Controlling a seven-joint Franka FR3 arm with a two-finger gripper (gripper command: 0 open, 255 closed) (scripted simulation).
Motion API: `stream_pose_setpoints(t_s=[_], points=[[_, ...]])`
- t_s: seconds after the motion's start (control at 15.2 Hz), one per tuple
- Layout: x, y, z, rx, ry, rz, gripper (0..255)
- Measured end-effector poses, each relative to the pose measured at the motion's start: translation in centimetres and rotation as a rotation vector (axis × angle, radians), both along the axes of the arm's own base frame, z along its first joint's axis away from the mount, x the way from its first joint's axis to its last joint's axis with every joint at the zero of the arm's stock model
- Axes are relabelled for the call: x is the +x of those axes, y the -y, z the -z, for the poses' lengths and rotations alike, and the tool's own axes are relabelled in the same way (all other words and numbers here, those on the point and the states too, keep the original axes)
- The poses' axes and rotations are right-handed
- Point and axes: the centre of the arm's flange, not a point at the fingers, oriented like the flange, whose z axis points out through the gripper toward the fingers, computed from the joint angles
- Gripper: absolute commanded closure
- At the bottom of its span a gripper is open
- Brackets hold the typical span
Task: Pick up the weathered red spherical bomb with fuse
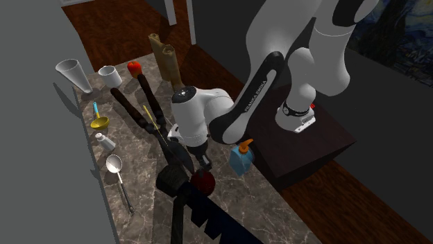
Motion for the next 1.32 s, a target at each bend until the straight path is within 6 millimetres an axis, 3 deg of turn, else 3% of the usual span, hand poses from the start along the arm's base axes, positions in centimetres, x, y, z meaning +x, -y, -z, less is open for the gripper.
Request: stream_pose_setpoints(t_s=[0.66,1.32], points=[[0.0,0.0,-0.2,0.000,0.000,0.000,255],[0.2,-0.1,-5.2,0.000,0.000,0.000,255]])
